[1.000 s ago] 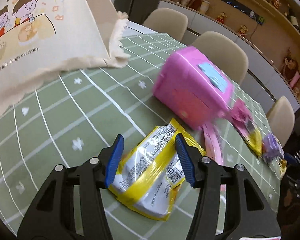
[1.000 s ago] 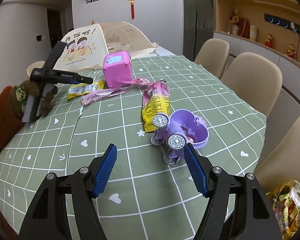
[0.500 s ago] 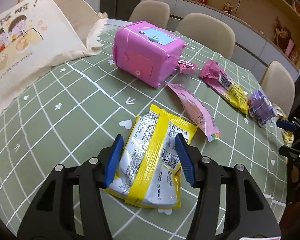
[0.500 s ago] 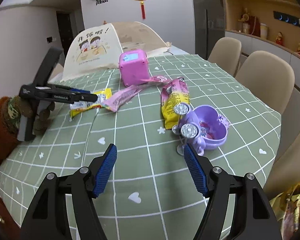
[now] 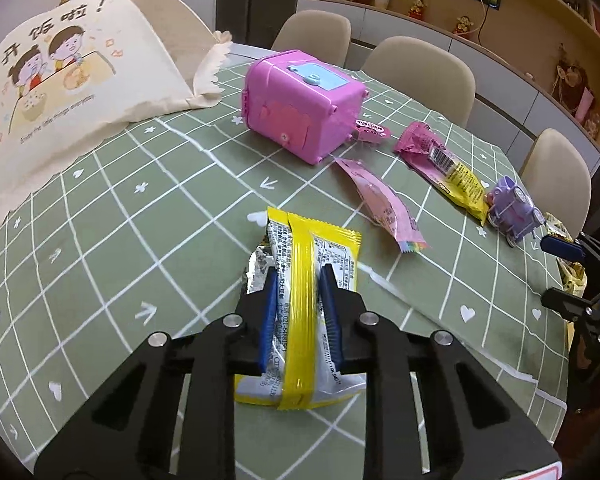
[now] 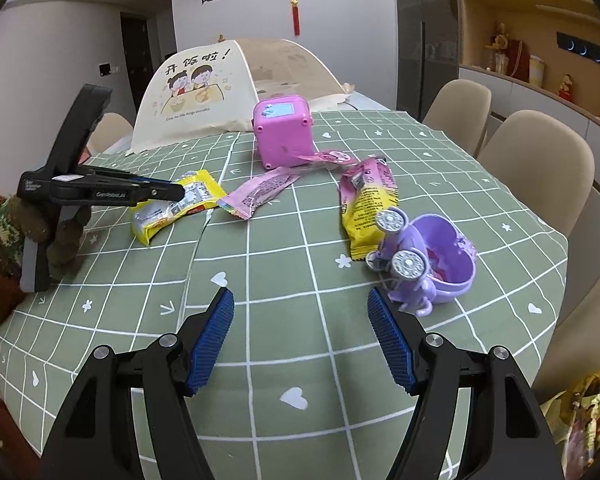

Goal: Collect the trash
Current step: 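Grasp the yellow-white snack bag with the left tool, then lift the yellow bag with the left tool while the right tool grasps the pink-yellow wrapper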

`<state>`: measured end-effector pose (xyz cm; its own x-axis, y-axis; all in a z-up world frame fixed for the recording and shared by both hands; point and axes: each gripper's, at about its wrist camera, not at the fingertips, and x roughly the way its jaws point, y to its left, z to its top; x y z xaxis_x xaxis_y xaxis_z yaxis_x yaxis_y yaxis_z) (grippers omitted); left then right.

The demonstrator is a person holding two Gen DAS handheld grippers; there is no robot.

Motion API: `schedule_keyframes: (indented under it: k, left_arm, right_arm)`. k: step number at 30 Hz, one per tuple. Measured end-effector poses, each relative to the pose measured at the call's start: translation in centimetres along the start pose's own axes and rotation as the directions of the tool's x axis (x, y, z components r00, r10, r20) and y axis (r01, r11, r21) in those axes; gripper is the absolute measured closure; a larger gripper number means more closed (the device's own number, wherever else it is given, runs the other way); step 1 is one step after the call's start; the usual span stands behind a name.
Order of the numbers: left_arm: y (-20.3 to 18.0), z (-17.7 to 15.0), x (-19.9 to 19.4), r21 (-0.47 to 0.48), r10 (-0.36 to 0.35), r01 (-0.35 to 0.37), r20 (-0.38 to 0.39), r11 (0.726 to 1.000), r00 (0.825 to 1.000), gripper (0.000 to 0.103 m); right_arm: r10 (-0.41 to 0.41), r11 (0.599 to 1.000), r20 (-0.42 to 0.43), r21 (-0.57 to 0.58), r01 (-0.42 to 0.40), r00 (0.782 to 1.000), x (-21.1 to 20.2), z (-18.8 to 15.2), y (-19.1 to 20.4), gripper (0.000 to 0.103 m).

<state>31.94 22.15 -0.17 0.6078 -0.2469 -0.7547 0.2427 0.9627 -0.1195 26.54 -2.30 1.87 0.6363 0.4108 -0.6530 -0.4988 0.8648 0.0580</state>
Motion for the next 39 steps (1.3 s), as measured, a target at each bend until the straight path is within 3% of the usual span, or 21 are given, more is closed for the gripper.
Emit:
schedule_keyframes:
  k: [7, 11, 15, 20, 22, 24, 25, 26, 27, 30, 34, 39]
  left_arm:
    - [-0.2, -2.3, -1.9, -0.029, -0.028, 0.028, 0.015, 0.999, 1.000, 0.084]
    - [-0.8, -2.7, -2.1, -0.017, -0.032, 0.032, 0.022, 0.999, 0.999, 0.084]
    - [-1.0, -2.9, -1.8, -0.014, -0.040, 0.040, 0.021, 0.999, 0.999, 0.074]
    - [-0.6, -3.0, -1.6, -0.044, -0.066, 0.066, 0.012, 0.997, 0.998, 0.068]
    - [-0.5, -3.0, -1.9, -0.049, -0.071, 0.072, 0.020, 0.996, 0.997, 0.067]
    - [-0.3, -2.9, -2.1, -0.059, -0.076, 0.078, 0.025, 0.995, 0.997, 0.067]
    - [-0.2, -2.9, -2.2, -0.064, -0.079, 0.080, 0.026, 0.995, 0.997, 0.067]
    - [-0.1, -2.9, -2.2, -0.071, -0.081, 0.083, 0.026, 0.994, 0.996, 0.067]
    - [0.0, -2.8, -2.3, -0.081, -0.084, 0.086, 0.028, 0.993, 0.996, 0.067]
    - [0.3, -2.8, -2.2, -0.093, -0.082, 0.084, 0.025, 0.992, 0.996, 0.067]
    - [-0.1, -2.9, -2.4, -0.080, -0.078, 0.080, 0.027, 0.994, 0.997, 0.066]
    - [-0.6, -3.0, -2.7, -0.053, -0.071, 0.073, 0.034, 0.996, 0.997, 0.061]
  right_arm:
    - [-0.143, 0.989, 0.054, -0.035, 0.145, 0.988, 0.6, 4.1, 0.6, 0.037]
    - [-0.157, 0.986, 0.015, 0.063, 0.156, 0.987, 3.3, 7.3, -1.5, 0.037]
    - [-0.183, 0.976, -0.023, 0.117, 0.185, 0.983, 6.8, 8.9, -2.4, 0.037]
    - [-0.307, 0.948, -0.112, 0.053, 0.314, 0.945, 11.4, 10.7, -3.0, 0.037]
    - [-0.322, 0.943, -0.143, 0.038, 0.331, 0.936, 12.5, 10.9, -3.2, 0.037]
    - [-0.292, 0.953, -0.164, 0.039, 0.302, 0.942, 13.1, 10.8, -3.2, 0.040]
    - [-0.268, 0.960, -0.171, 0.030, 0.277, 0.948, 13.3, 10.7, -3.0, 0.047]
    - [-0.253, 0.966, -0.184, 0.009, 0.259, 0.950, 13.6, 10.6, -2.5, 0.066]
    - [-0.252, 0.968, -0.201, -0.033, 0.250, 0.947, 13.9, 10.3, -1.7, 0.074]
    - [-0.222, 0.974, -0.194, -0.077, 0.211, 0.955, 13.2, 9.6, 0.0, 0.077]
    - [-0.127, 0.991, -0.207, -0.053, 0.119, 0.970, 11.8, 8.4, 1.7, 0.077]
    - [-0.068, 0.997, -0.208, -0.034, 0.062, 0.976, 9.7, 6.2, 2.9, 0.077]
